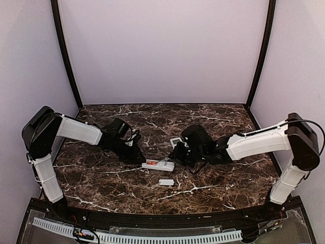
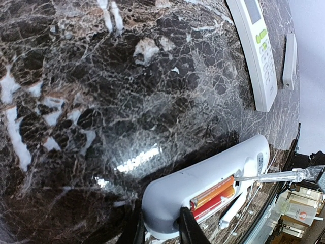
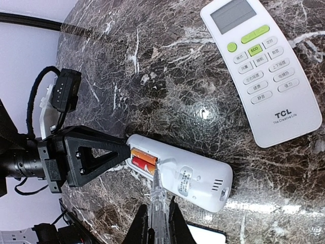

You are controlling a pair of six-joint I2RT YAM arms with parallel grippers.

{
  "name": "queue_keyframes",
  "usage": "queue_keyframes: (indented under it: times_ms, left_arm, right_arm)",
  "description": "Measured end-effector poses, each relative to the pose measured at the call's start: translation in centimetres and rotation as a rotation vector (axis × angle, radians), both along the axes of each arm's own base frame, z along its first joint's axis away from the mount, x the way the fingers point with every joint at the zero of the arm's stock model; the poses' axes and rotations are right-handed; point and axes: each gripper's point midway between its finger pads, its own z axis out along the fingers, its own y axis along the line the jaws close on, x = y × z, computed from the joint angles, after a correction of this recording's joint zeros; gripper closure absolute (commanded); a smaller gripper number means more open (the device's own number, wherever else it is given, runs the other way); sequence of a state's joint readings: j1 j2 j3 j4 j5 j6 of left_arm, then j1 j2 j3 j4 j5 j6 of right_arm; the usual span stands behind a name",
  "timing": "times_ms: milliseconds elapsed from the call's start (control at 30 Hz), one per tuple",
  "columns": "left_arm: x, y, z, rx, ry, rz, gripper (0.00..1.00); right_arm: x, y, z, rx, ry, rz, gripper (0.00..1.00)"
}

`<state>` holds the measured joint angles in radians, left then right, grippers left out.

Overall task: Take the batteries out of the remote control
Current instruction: Remove the battery from the remote control without the battery cover.

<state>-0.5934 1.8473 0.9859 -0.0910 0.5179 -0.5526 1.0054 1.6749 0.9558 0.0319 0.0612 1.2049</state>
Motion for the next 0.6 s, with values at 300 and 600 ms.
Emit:
queue_keyframes:
  times_ms: [300,600]
  left_arm:
    - [0.01,0.02,0.05,0.005,0.003,0.001,0.78]
    - [0.04,0.02,0.04,0.020,-0.009,-0.007,0.79]
  right_arm:
    - [0.12,-0.11,-0.09,0.043,0.004,-0.023,1.00]
    - [0.04,-0.18,-0.01,0.067,-0.003,-0.025,1.00]
